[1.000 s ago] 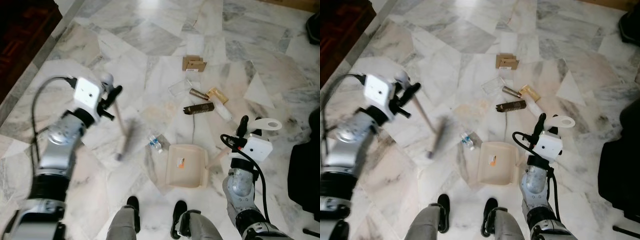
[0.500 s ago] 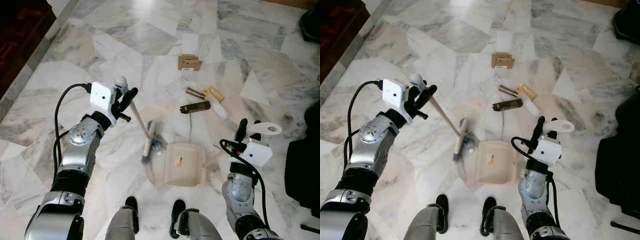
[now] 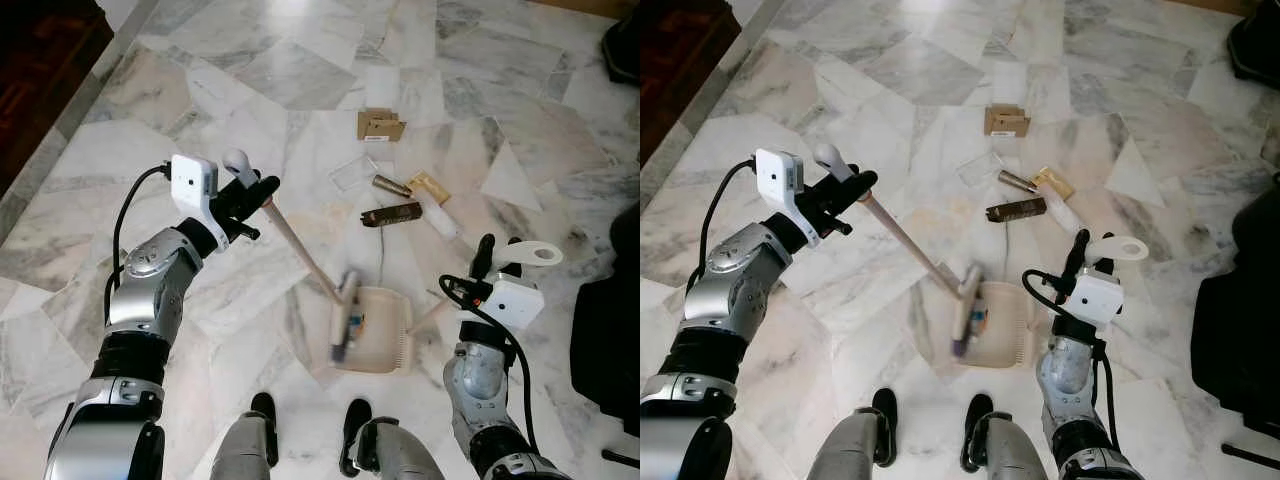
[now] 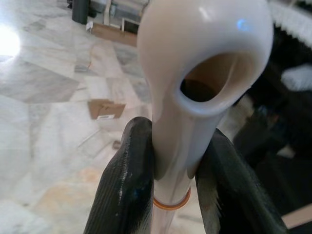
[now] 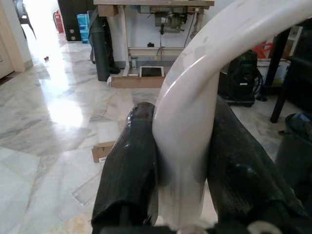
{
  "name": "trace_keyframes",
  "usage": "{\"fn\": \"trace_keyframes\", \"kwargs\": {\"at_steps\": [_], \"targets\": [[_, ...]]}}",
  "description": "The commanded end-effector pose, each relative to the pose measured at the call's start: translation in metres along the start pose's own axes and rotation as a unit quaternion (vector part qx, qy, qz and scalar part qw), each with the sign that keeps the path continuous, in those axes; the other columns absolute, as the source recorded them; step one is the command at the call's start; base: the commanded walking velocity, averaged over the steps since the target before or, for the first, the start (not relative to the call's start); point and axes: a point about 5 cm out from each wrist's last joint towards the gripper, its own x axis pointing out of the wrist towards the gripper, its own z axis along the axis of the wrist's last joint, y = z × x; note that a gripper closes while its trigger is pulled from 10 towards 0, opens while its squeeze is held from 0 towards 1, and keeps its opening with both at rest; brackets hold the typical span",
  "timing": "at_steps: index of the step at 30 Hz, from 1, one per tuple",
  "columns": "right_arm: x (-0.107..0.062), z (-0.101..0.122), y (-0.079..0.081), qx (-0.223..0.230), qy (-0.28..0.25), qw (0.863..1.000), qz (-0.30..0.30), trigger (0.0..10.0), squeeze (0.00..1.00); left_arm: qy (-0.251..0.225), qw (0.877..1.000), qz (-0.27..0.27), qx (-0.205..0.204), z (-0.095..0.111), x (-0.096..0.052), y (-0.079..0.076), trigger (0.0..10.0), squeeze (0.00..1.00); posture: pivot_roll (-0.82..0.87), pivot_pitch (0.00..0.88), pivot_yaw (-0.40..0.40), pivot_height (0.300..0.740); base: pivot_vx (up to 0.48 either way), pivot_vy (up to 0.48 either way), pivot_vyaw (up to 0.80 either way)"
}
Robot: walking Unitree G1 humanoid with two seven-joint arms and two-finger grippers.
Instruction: Sweep floor
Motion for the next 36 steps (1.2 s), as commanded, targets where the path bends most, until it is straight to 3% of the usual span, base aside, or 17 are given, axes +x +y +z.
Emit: {"fn": "trace_keyframes", "kwargs": {"at_steps": [1, 5, 9, 11, 12, 13, 17, 21, 22, 25, 29, 33, 36], "targets": [[-0.021, -0.021, -0.006, -0.011, 0.075, 0.997, -0.013, 10.0, 0.00, -0.027, 0.999, -0.013, -0.038, 0.009, 0.002, -0.004, 10.0, 0.00, 0.36, 0.404, 0.022, 0.740, 0.000, 0.000, 0.00], [-0.016, -0.021, -0.005, -0.007, 0.078, 0.997, -0.018, 10.0, 0.00, -0.049, 0.997, -0.008, -0.056, 0.020, 0.002, -0.002, 10.0, 0.00, 0.36, 0.386, 0.018, 0.740, 0.000, 0.000, 0.00], [-0.012, -0.021, -0.005, 0.004, 0.086, 0.996, -0.027, 10.0, 0.00, -0.069, 0.997, 0.017, -0.029, 0.028, 0.001, 0.003, 10.0, 0.00, 0.36, 0.353, 0.011, 0.740, 0.000, 0.000, 0.00], [-0.010, -0.022, -0.006, 0.018, 0.098, 0.994, -0.040, 10.0, 0.00, -0.086, 0.995, 0.045, 0.021, 0.037, -0.003, 0.005, 10.0, 0.00, 0.35, 0.322, 0.000, 0.740, 0.000, 0.000, 0.00], [-0.008, -0.023, -0.008, 0.033, 0.105, 0.992, -0.054, 10.0, 0.00, -0.105, 0.990, 0.065, 0.073, 0.047, -0.008, 0.003, 10.0, 0.00, 0.34, 0.301, -0.008, 0.740, 0.000, 0.000, 0.00], [-0.008, -0.023, -0.008, 0.033, 0.105, 0.992, -0.054, 10.0, 0.00, -0.105, 0.990, 0.065, 0.073, 0.047, -0.008, 0.003, 10.0, 0.00, 0.34, 0.301, -0.008, 0.740, 0.000, 0.000, 0.00], [-0.005, -0.024, -0.008, 0.064, 0.116, 0.989, -0.071, 10.0, 0.00, -0.137, 0.971, 0.107, 0.164, 0.064, -0.019, 0.002, 10.0, 0.00, 0.33, 0.240, -0.021, 0.740, 0.000, 0.000, 0.00], [-0.004, -0.025, -0.008, 0.075, 0.125, 0.986, -0.077, 10.0, 0.00, -0.142, 0.961, 0.129, 0.198, 0.068, -0.024, 0.005, 10.0, 0.00, 0.33, 0.204, -0.020, 0.740, 0.000, 0.000, 0.00], [-0.003, -0.026, -0.010, 0.085, 0.131, 0.984, -0.085, 10.0, 0.00, -0.143, 0.955, 0.134, 0.224, 0.068, -0.027, 0.006, 10.0, 0.00, 0.33, 0.184, -0.022, 0.740, 0.000, 0.000, 0.00], [0.000, -0.027, -0.014, 0.110, 0.136, 0.979, -0.101, 10.0, 0.00, -0.134, 0.948, 0.134, 0.255, 0.066, -0.031, 0.007, 10.0, 0.00, 0.32, 0.157, -0.025, 0.740, 0.000, 0.000, 0.00], [0.004, -0.027, -0.020, 0.141, 0.142, 0.972, -0.121, 10.0, 0.00, -0.110, 0.950, 0.123, 0.264, 0.047, -0.035, 0.007, 10.0, 0.00, 0.31, 0.109, -0.049, 0.740, 0.000, 0.000, 0.00], [0.012, -0.022, -0.026, 0.149, 0.119, 0.975, -0.115, 10.0, 0.00, -0.074, 0.961, 0.117, 0.241, 0.009, -0.035, 0.000, 10.0, 0.00, 0.26, 0.050, -0.078, 0.740, 0.000, 0.000, 0.00], [0.016, -0.019, -0.029, 0.156, 0.110, 0.976, -0.108, 10.0, 0.00, -0.064, 0.965, 0.118, 0.224, -0.004, -0.035, -0.003, 10.0, 0.00, 0.25, 0.028, -0.079, 0.740, 0.000, 0.000, 0.00]]}}
